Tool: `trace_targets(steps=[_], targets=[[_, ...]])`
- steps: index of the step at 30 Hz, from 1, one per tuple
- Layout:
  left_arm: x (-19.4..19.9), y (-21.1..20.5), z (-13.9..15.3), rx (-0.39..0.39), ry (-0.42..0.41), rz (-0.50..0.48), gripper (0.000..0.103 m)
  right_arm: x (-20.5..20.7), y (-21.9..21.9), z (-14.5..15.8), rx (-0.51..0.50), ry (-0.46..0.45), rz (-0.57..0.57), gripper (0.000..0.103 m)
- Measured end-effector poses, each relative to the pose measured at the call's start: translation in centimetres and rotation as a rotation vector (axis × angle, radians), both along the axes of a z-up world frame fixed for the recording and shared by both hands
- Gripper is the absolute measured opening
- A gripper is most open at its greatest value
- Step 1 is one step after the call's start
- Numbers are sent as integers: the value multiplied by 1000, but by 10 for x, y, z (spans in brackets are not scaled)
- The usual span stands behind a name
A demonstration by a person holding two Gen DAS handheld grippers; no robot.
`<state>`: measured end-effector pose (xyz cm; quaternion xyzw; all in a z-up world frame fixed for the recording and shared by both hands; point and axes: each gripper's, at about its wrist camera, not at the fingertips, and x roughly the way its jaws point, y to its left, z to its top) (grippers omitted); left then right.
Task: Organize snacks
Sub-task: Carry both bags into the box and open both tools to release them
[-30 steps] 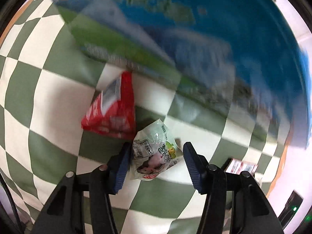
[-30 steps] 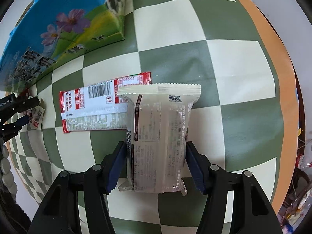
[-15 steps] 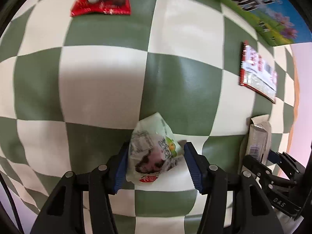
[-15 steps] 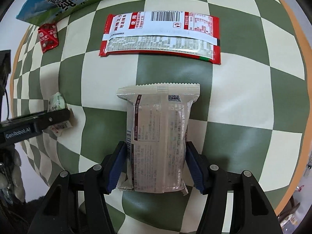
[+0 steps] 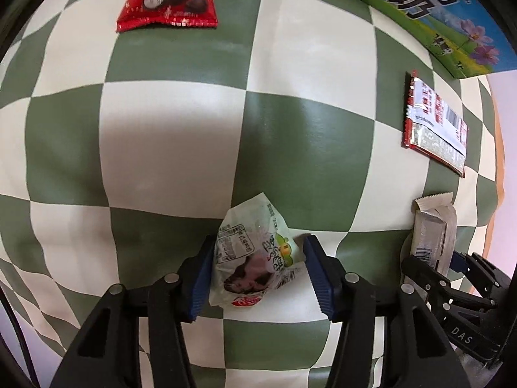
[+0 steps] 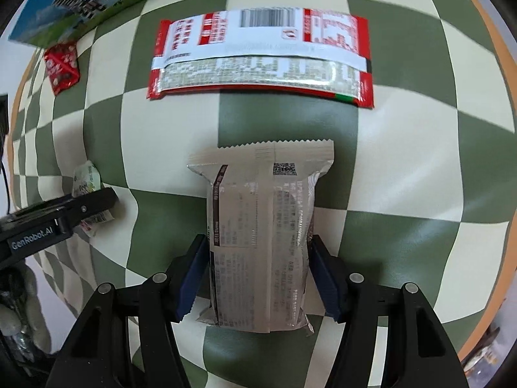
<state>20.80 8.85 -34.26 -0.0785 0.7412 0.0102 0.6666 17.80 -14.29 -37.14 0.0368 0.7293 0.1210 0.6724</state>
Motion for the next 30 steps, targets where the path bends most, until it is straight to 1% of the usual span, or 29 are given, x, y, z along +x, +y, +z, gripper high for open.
trace_targets(steps=[1,4,5,6,7,8,9,10,11,12,13,14,15,17,18,19,20,21,24,26,30], targets=[[0,-2,5,-4,-3,-5,51,-1,0,4,10,-8,-1,62],[2,-5,34,-21,-50,-29,51,-1,0,24,59,-28,-19,62],[6,-9,53,-33,-85,-44,51,1,0,33,77,-39,-24,62],[9,-9,64,-41,-106,-51,51,6,-1,48,101,-60,-30,62],[16,-12,86,-60,-145,-61,51,9,1,60,123,-79,-36,62],[23,-12,101,-77,-168,-63,51,17,2,79,156,-109,-43,62],[34,-12,120,-100,-200,-61,51,24,2,96,178,-135,-43,62],[42,-11,132,-112,-221,-60,51,31,3,113,198,-164,-41,62],[59,-9,155,-127,-262,-56,51,42,4,130,217,-195,-39,62],[69,-6,165,-131,-284,-55,51,58,8,152,240,-233,-35,62],[85,-2,180,-134,-312,-52,51,70,8,166,256,-261,-33,62],[107,3,197,-131,-345,-51,52,85,10,181,271,-292,-33,62],[125,6,208,-116,-366,-57,52,103,17,194,279,-326,-29,62],[157,11,221,-77,-397,-63,52,130,23,213,266,-383,-21,62],[172,14,224,-55,-411,-67,52,158,33,220,246,-417,-14,62],[190,17,227,-26,-417,-72,52,174,38,224,231,-431,-11,62],[213,21,226,-4,-415,-73,52,193,41,226,222,-438,-10,62],[224,25,222,4,-407,-72,52,212,42,227,214,-438,-12,62],[268,33,206,36,-367,-71,52,267,55,213,169,-411,-15,62],[297,38,187,67,-328,-72,52,291,58,202,136,-387,-17,62],[327,48,151,85,-271,-62,52,332,70,172,88,-343,-14,62]])
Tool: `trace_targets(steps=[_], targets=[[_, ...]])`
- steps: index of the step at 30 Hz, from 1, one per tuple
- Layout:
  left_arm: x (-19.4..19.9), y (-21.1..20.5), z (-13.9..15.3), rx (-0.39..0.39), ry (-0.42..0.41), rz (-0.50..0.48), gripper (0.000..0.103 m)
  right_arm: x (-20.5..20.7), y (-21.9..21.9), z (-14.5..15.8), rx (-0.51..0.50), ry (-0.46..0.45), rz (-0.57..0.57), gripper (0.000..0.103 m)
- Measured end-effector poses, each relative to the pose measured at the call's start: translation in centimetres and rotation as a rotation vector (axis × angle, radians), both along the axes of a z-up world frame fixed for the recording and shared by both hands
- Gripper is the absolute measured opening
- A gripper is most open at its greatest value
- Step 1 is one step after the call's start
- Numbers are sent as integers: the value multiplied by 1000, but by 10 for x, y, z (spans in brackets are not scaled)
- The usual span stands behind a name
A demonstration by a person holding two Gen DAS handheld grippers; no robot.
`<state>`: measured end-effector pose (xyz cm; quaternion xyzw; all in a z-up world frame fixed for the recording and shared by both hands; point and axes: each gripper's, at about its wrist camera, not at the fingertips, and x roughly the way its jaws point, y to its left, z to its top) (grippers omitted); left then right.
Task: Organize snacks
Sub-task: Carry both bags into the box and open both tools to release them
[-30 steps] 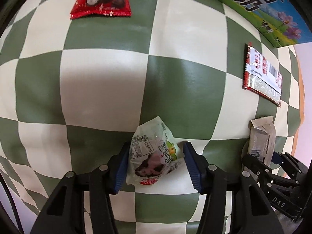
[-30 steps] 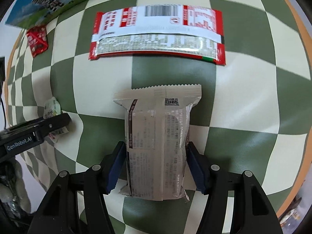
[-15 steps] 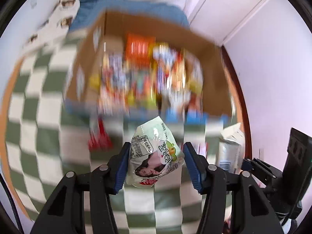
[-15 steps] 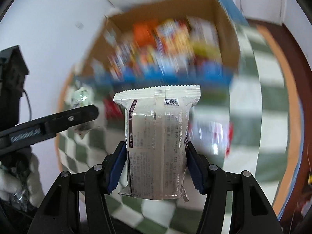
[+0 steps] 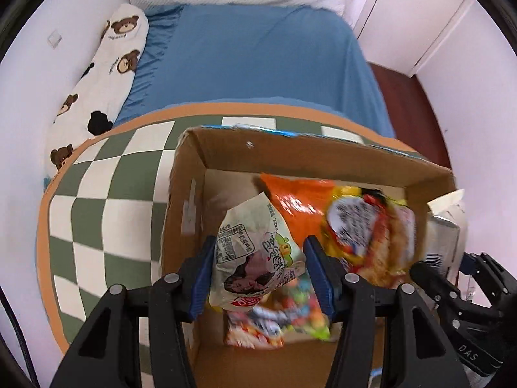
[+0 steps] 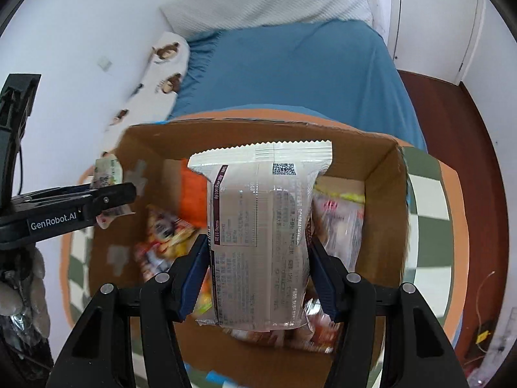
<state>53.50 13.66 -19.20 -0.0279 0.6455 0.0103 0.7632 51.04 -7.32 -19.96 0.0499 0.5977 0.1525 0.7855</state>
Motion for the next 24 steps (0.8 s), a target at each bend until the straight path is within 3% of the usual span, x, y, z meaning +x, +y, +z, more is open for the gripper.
trace_targets(steps=[4,5,6,7,8,11,15,19,24], targets=[[17,6,-37,-8,82,10,53,21,6,-37,-1,79,-4,64],[20,6,-40,-10,92,9,54,24,6,-47,-7,106,-6,71],[24,6,-45,-5,103,6,64,23,3,-57,-46,124,-14,80],[26,6,-48,5,111,5,76,25,3,-63,-70,122,-18,97],[27,6,-50,13,113,4,81,27,2,-66,-79,117,-17,99],[29,4,-50,15,93,-3,88,28,-2,-75,-82,122,-26,99],[28,1,-46,29,74,-4,89,23,-11,-75,-89,107,-46,99],[20,-3,-38,7,48,2,89,16,-21,-64,-83,82,-76,99],[-2,-15,-24,-1,-10,-17,89,-3,-22,-46,-149,49,-81,99]])
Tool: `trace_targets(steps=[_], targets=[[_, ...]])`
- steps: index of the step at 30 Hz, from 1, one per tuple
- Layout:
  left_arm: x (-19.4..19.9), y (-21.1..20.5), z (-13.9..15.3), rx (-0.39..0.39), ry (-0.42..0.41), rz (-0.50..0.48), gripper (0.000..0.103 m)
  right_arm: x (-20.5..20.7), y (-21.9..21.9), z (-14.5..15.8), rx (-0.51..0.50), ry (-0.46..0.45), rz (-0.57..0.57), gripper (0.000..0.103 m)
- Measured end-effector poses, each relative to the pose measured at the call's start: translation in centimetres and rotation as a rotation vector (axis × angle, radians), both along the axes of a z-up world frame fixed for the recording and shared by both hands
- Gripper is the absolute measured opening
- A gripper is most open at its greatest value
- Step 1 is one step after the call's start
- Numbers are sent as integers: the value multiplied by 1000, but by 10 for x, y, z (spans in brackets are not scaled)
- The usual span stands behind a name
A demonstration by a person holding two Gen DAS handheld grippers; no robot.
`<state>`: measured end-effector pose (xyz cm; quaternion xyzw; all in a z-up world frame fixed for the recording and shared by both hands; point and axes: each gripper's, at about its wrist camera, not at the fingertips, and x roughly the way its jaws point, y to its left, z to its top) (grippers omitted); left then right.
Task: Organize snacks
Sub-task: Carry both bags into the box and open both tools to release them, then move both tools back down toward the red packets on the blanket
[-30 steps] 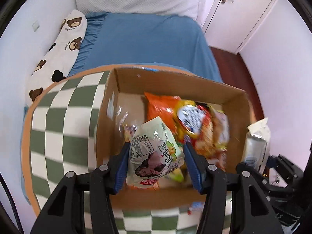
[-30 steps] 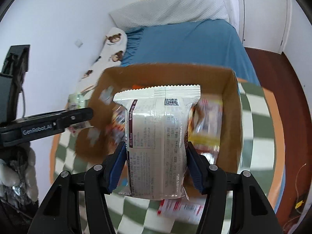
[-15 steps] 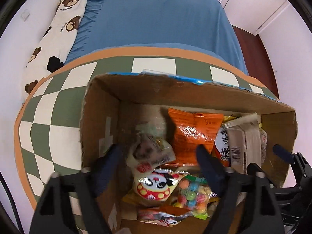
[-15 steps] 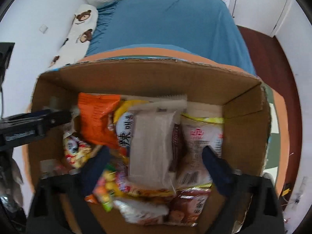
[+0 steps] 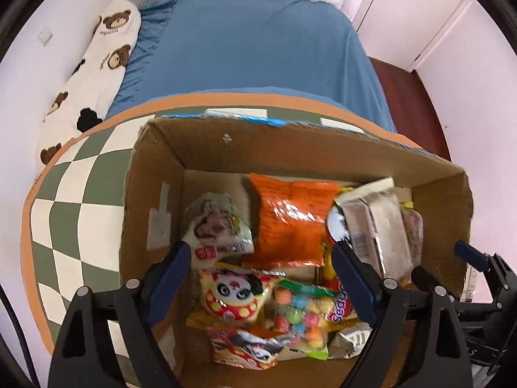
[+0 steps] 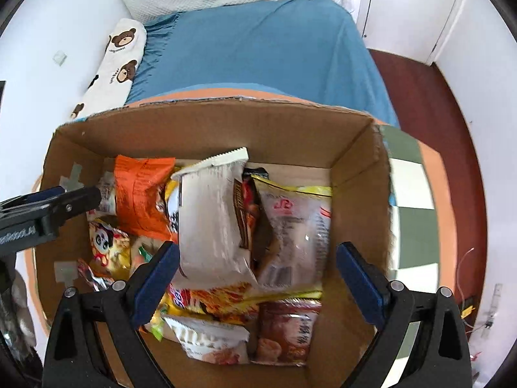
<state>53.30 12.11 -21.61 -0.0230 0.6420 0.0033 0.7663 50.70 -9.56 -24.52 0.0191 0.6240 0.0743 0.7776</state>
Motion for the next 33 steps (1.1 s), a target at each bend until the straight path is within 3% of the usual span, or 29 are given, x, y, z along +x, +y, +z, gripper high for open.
trace_targets(steps=[10,20,33], targets=[[-56,-15,47,54,-181,-34,89,-45,-8,40,-9,-88,-7,99],[-121,-19,95,21,-301,-16,89,-104,-15,100,18,-226,-18,99],[-206,-26,152,61,-441,-43,89,-197,-23,165,51,-359,-15,99]])
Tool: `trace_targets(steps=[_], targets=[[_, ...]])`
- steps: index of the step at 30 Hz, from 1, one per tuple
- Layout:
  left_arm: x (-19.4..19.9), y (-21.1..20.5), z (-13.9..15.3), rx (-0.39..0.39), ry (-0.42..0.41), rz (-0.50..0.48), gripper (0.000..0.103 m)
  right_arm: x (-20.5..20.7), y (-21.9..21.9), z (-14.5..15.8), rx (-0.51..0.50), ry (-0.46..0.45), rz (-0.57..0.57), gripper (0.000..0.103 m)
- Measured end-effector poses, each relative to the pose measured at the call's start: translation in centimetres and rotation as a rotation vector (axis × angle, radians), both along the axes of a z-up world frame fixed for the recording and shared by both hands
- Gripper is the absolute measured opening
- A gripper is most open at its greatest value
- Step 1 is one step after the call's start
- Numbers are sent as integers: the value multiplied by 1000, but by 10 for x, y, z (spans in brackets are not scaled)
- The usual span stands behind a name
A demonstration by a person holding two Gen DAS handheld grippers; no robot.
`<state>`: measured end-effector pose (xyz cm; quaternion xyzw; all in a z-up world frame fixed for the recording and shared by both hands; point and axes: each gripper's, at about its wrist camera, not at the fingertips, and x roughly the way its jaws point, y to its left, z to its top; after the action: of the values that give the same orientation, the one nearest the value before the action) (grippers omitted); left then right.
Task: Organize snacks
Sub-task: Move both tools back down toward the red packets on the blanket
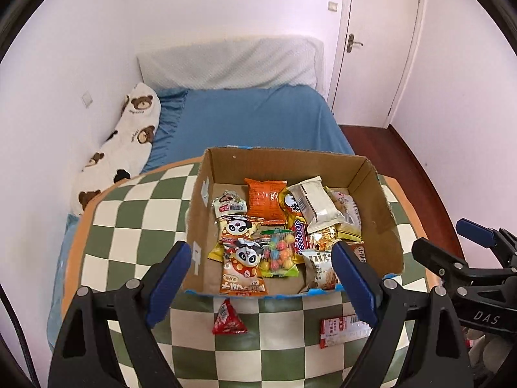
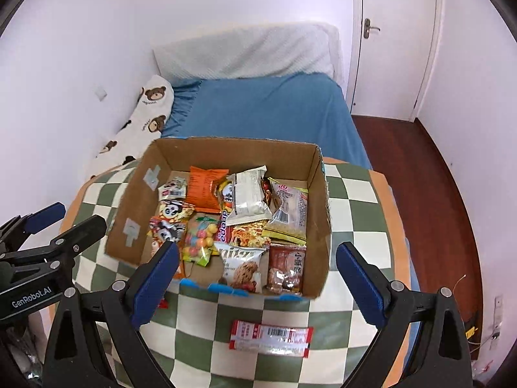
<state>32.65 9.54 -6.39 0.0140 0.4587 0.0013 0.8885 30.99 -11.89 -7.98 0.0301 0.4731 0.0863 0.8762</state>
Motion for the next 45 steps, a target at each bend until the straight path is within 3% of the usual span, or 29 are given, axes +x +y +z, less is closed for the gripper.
trace_targets(steps=[9,11,12,16,18,19,20,24,29,33,36,38,41,45], targets=[[-30,0,7,-6,-29,30,89,-37,-16,8,56,-25,-47,99],[-31,-1,-1,-7,-5,27,99,-40,-20,-1,90,3,-45,99],[-32,-1,-8,-9,11,29,103,-40,-25,-11,127,35,-45,99],[-37,2,-51,1,93,57,103,-39,-44,-63,224,141,-44,99],[-41,4,-80,28,145,83,103,-38,-55,-95,226,188,-61,92],[-42,7,-101,34,187,98,103,-37,-58,-110,216,217,-61,81],[-44,8,-117,37,222,109,103,-36,-62,-127,215,253,-65,78],[-54,14,-167,41,326,152,103,-31,-80,-193,256,347,-92,78],[-68,25,-206,63,401,211,103,-24,-85,-259,301,425,-93,78],[-80,36,-215,73,422,242,103,-42,-65,-269,293,452,-15,78],[-89,44,-218,73,433,260,103,-68,-38,-272,397,578,76,78],[-95,52,-221,69,445,278,103,-78,-21,-264,358,587,134,81],[-99,61,-221,63,448,303,103,-81,11,-243,143,471,250,95],[-95,70,-221,73,451,322,103,-73,59,-249,-50,431,390,95]])
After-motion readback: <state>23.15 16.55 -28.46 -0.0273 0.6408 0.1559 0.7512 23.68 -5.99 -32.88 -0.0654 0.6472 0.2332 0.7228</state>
